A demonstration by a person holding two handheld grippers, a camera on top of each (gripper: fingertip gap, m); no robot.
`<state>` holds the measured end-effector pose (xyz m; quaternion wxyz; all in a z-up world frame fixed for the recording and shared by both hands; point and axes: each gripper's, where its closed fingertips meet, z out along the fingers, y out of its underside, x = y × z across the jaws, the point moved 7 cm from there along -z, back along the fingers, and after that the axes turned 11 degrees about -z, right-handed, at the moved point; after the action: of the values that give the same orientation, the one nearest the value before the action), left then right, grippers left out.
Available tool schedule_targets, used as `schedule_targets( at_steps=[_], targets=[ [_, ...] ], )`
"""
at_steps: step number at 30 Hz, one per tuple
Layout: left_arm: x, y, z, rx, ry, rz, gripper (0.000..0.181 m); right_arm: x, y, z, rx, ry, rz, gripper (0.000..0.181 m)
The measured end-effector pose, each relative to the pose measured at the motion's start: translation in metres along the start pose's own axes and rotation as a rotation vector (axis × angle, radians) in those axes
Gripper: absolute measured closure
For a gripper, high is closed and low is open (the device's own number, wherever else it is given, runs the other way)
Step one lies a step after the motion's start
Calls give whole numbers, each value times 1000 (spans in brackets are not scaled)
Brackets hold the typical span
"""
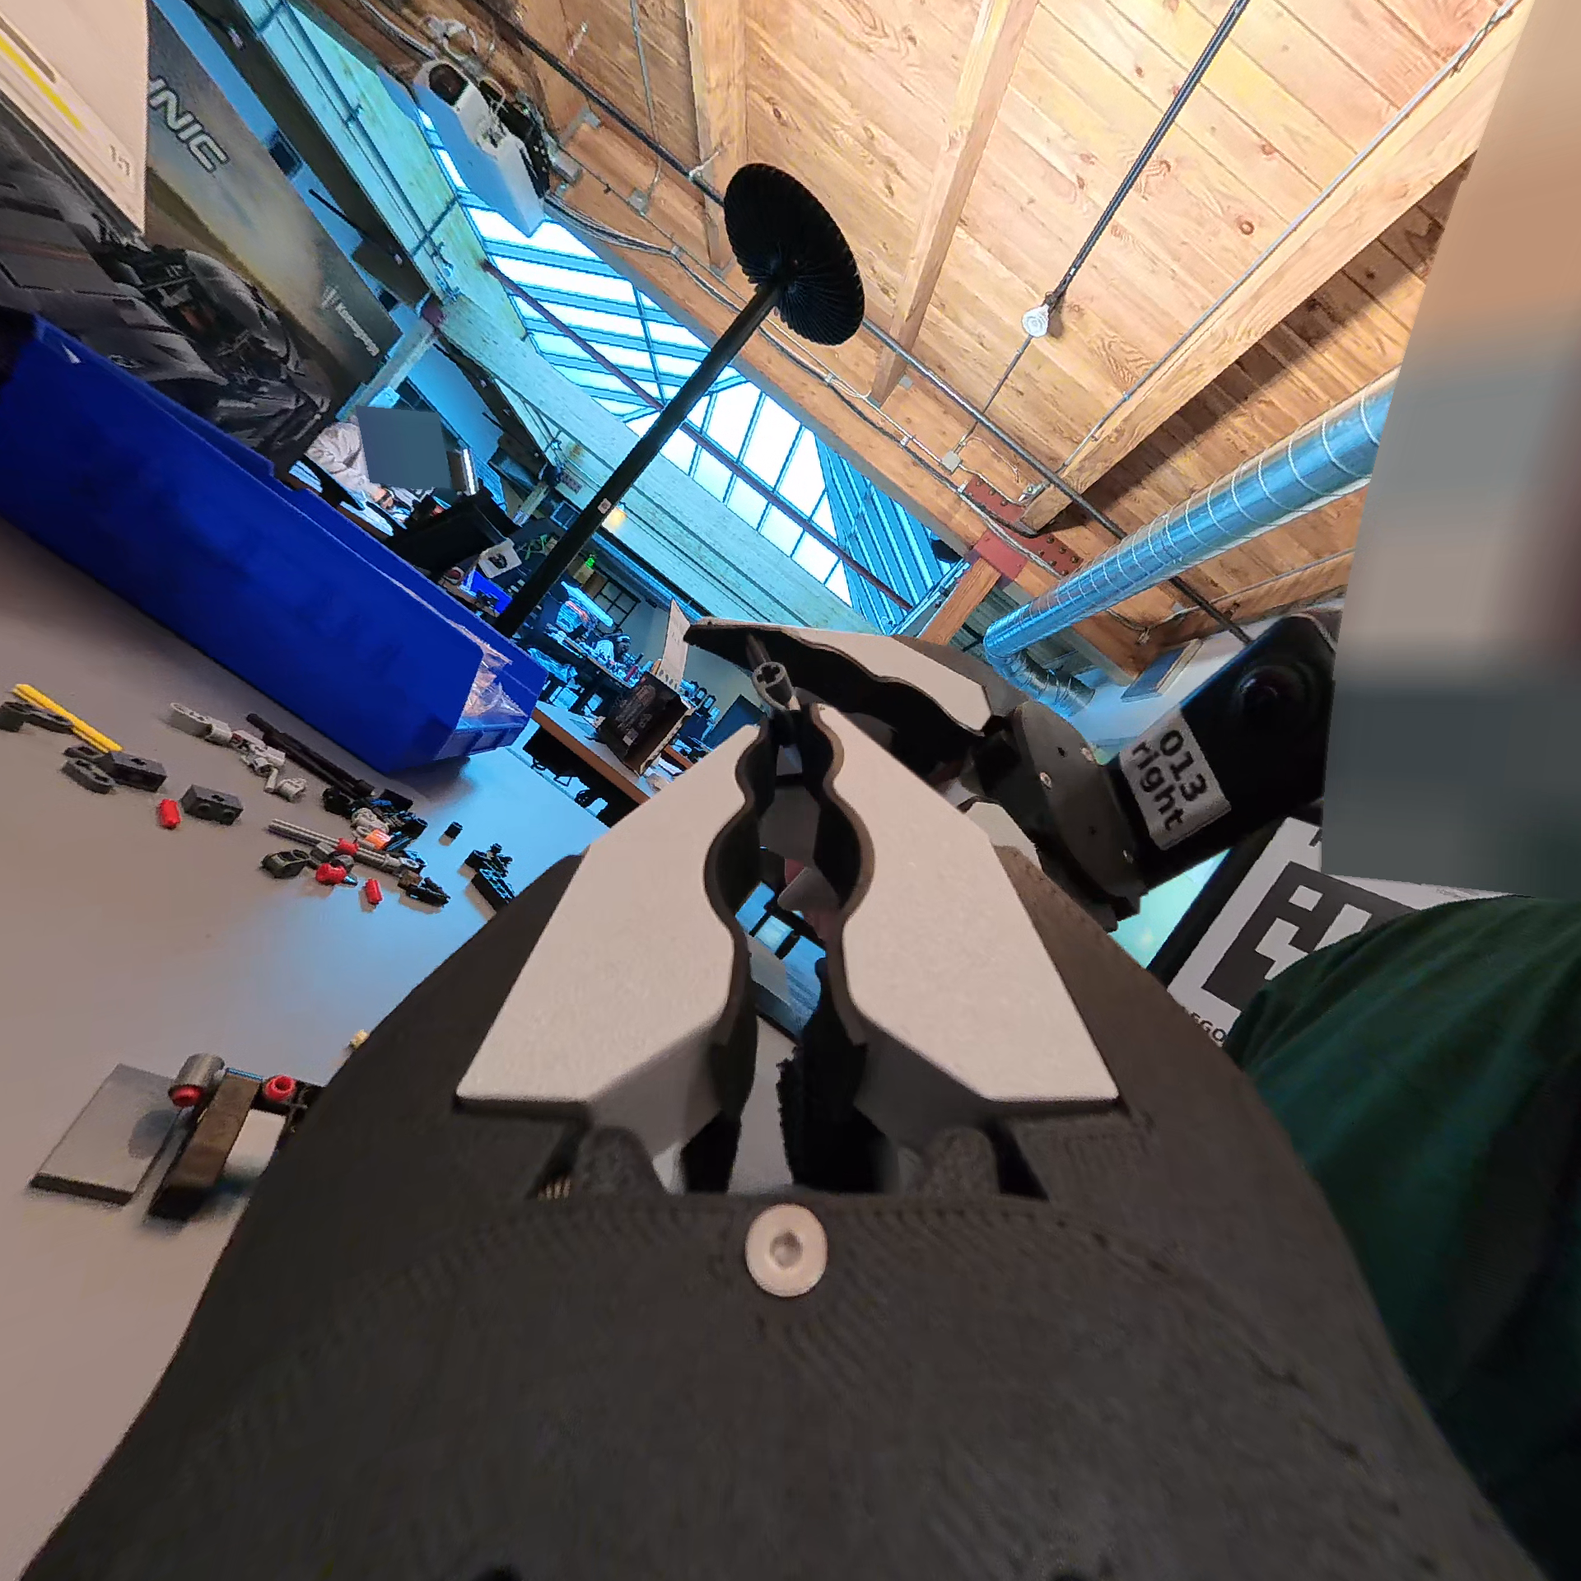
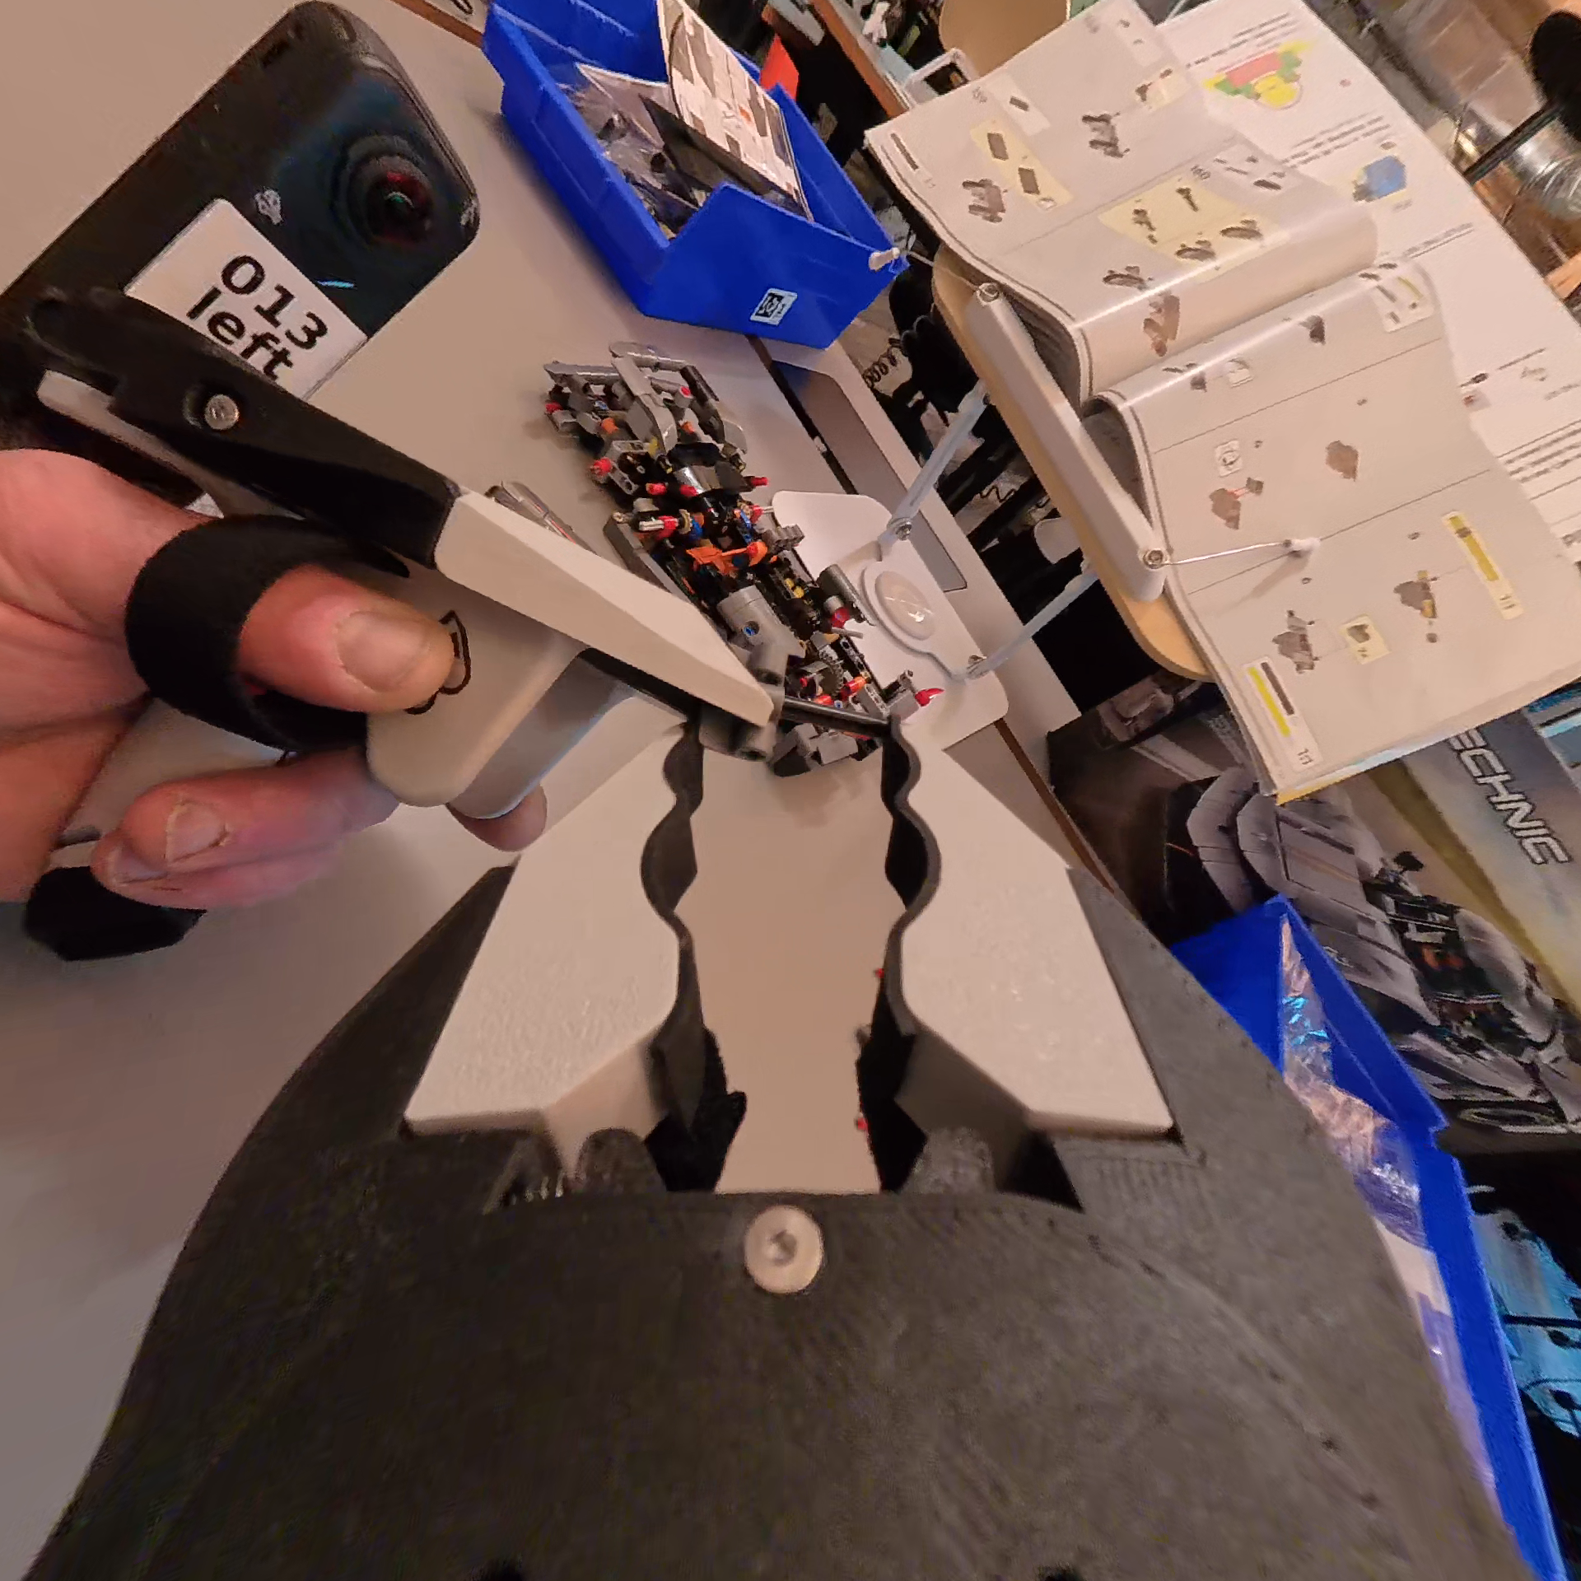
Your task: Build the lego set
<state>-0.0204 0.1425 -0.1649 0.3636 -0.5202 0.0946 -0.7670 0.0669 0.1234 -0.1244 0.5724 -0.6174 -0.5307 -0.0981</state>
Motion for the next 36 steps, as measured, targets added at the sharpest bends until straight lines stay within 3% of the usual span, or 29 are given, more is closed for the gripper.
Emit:
schedule_targets(
  at_steps=[11, 24, 32, 36],
  targets=[
    [-3, 1, 2, -28, -41, 72, 177, 1, 1, 4, -62, -21, 24, 140],
    [-6, 2, 2, -43, -44, 88, 177, -2, 2, 4, -103, 24, -75, 142],
    [-11, 2, -3, -40, -74, 81, 177, -5, 5, 11, -95, -24, -49, 142],
    [-5, 3, 0, -77, -77, 131, 177, -3, 2, 7, -23, -47, 1, 132]
  ],
)
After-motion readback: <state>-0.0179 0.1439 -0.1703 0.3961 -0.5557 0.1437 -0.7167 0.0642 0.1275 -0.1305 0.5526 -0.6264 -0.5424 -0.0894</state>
